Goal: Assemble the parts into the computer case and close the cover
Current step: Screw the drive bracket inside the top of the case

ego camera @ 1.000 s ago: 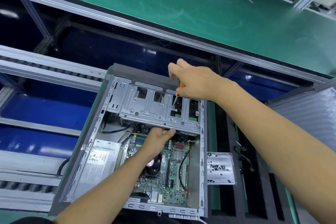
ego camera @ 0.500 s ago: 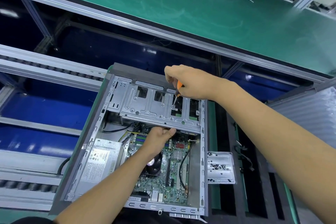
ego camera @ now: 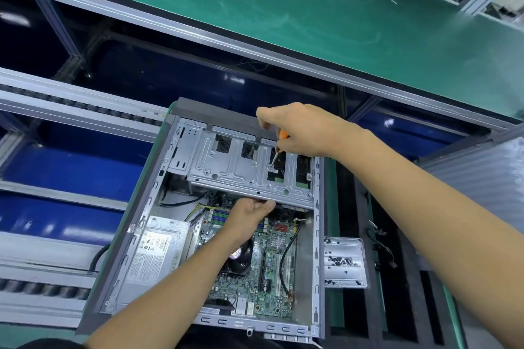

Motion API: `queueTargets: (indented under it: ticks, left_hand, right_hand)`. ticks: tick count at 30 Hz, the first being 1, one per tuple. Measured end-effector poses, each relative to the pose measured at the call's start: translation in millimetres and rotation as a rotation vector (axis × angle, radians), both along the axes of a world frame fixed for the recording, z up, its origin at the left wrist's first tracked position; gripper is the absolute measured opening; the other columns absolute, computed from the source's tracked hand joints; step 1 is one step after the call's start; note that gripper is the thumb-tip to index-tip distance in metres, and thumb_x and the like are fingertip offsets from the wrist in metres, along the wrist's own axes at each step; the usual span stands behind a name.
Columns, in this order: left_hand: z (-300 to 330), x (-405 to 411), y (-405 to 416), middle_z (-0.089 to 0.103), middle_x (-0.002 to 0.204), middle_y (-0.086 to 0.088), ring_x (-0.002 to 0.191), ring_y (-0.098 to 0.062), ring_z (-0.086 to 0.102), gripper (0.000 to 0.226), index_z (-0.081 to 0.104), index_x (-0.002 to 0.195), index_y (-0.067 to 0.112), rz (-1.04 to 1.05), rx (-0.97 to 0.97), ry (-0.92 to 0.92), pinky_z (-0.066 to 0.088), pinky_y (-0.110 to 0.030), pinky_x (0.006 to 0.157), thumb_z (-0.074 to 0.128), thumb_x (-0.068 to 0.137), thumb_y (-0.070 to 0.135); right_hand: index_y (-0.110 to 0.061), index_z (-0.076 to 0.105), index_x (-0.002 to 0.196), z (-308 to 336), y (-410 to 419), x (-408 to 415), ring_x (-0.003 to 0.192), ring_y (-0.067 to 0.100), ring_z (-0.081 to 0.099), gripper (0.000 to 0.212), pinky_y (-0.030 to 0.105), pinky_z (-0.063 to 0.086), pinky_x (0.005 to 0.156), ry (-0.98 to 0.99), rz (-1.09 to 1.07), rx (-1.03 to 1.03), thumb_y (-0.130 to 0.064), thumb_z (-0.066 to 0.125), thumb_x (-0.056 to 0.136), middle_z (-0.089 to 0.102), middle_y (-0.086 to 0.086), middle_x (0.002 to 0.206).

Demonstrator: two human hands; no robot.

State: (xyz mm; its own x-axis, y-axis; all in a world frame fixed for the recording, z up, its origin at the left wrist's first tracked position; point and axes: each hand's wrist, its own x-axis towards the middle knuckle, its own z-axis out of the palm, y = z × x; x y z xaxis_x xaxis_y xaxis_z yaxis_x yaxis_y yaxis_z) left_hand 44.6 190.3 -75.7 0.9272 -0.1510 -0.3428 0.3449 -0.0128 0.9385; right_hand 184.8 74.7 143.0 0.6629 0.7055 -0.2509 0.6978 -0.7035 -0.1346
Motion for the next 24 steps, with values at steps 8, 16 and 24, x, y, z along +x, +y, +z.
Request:
queueTargets:
  ticks: [8,16,24]
  left_hand:
    - [1.2,-0.7,0.5,0.019,0.054,0.001,0.042,-0.007,0.019,0.056,0.027,0.058,0.022,-0.010,0.009,0.006,0.034,-0.009,0.045,0.062,0.083,0.057]
    - [-2.9,1.1,-1.0,0.022,0.052,0.003,0.046,-0.015,0.018,0.065,0.028,0.052,0.027,-0.048,-0.047,0.082,0.024,-0.025,0.049,0.060,0.082,0.076]
    - [0.9,8.8,-7.1,0.026,0.051,0.006,0.046,-0.016,0.020,0.060,0.044,0.051,0.029,-0.044,-0.152,0.203,0.028,-0.022,0.048,0.067,0.075,0.079]
  right_hand:
    - [-0.029,0.043,0.094,-0.9,-3.2,3.5,0.071,0.019,0.057,0.025,0.035,0.038,0.052,0.030,-0.031,-0.019,-0.013,0.061,0.088,0.054,-0.006,0.092]
    - [-0.030,0.045,0.090,-5.4,-0.6,0.9,0.081,0.019,0.057,0.042,0.040,0.045,0.057,0.094,-0.013,0.030,0.009,0.048,0.074,0.049,-0.010,0.094]
    - [-0.031,0.046,0.086,-8.0,0.9,2.6,0.079,0.018,0.058,0.044,0.037,0.043,0.054,0.124,-0.027,0.027,0.011,0.051,0.072,0.048,-0.011,0.094]
